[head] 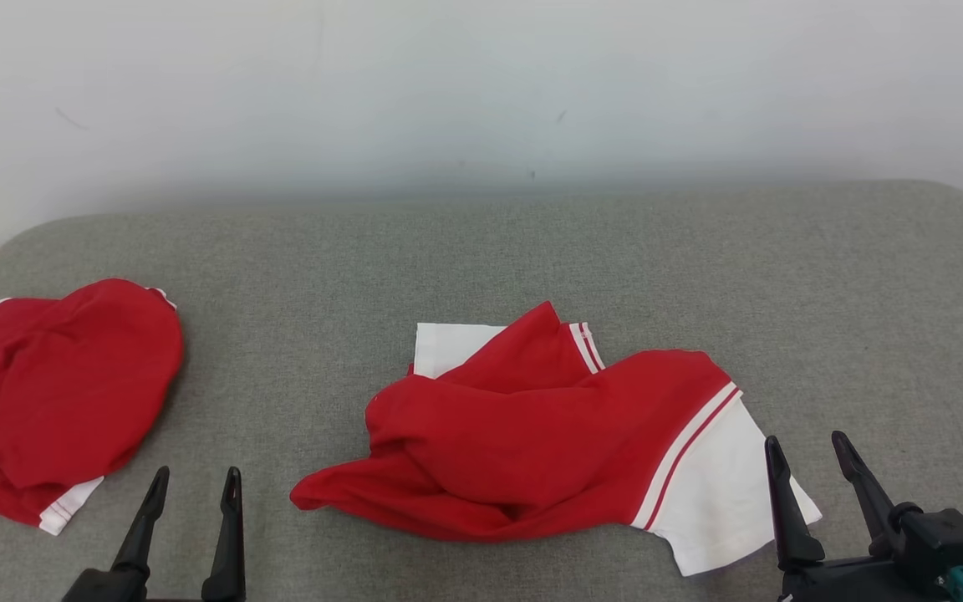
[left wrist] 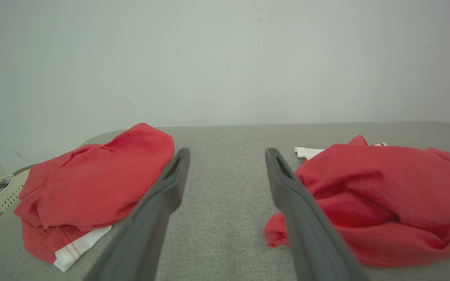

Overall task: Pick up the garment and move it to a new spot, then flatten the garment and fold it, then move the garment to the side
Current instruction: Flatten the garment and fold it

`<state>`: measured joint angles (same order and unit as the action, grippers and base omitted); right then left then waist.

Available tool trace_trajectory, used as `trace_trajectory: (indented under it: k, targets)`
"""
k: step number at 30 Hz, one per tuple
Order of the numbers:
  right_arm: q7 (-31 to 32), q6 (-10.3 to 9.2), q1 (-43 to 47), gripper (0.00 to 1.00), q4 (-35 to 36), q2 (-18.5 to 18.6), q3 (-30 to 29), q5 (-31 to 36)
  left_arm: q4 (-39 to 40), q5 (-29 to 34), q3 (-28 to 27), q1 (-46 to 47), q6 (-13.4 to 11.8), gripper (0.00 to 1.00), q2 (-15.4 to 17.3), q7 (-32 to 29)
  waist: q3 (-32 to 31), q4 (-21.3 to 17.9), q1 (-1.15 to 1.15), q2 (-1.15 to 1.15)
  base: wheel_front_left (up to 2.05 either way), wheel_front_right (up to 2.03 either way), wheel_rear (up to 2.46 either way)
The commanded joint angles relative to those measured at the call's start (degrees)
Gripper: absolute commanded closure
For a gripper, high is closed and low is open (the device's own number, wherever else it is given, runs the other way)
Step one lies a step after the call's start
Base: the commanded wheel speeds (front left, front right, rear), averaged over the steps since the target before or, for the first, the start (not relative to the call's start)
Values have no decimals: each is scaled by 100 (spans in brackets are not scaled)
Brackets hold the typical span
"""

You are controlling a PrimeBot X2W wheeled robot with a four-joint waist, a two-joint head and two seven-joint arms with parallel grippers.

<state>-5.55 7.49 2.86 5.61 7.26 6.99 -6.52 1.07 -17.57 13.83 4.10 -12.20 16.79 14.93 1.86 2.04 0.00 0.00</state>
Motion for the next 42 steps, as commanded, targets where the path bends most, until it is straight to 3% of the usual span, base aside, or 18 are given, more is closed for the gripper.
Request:
trace_trajectory:
  k: [1,7,16,23,28,29,30,31,38,42]
  targets:
    - [-12,0,-33,0,19,-2,11,-14,-20,54,-16,-3,12,0,-4,20,10,5,0,0,0,0,0]
    - [-4,0,-84,0,30,52,8,-50,-140,-26,110,198,223,0,91,-144,122,42,0,0,0,0,0]
    - [-12,0,-218,0,46,170,91,-98,-436,-382,512,561,1035,0,464,-1230,558,-43,0,0,0,0,0]
    - [-101,0,-345,0,-19,194,123,-143,-774,-583,653,843,1469,0,578,-1420,903,-152,0,0,0,0,0]
    - [-168,0,-411,0,-98,194,138,-154,-971,-675,768,990,1642,0,611,-1466,986,-191,0,0,0,0,0]
    - [-189,0,-432,0,-122,189,135,-156,-989,-681,801,1019,1680,25,615,-1438,1004,-197,0,0,0,0,0]
    - [-200,0,-438,0,-133,189,126,-154,-998,-677,814,1022,1698,68,628,-1427,1011,-196,0,0,0,0,0]
    - [-208,0,-445,0,-141,195,114,-155,-998,-695,827,1023,1708,100,628,-1426,1026,-192,0,0,0,0,0]
    - [-212,0,-476,0,-177,244,22,-175,-944,-746,891,1083,1755,100,660,-1389,1097,-165,0,0,0,0,0]
    - [-19,0,-342,0,-231,330,-308,-179,-779,-764,911,1015,1744,100,702,-1437,1139,-147,0,0,0,0,0]
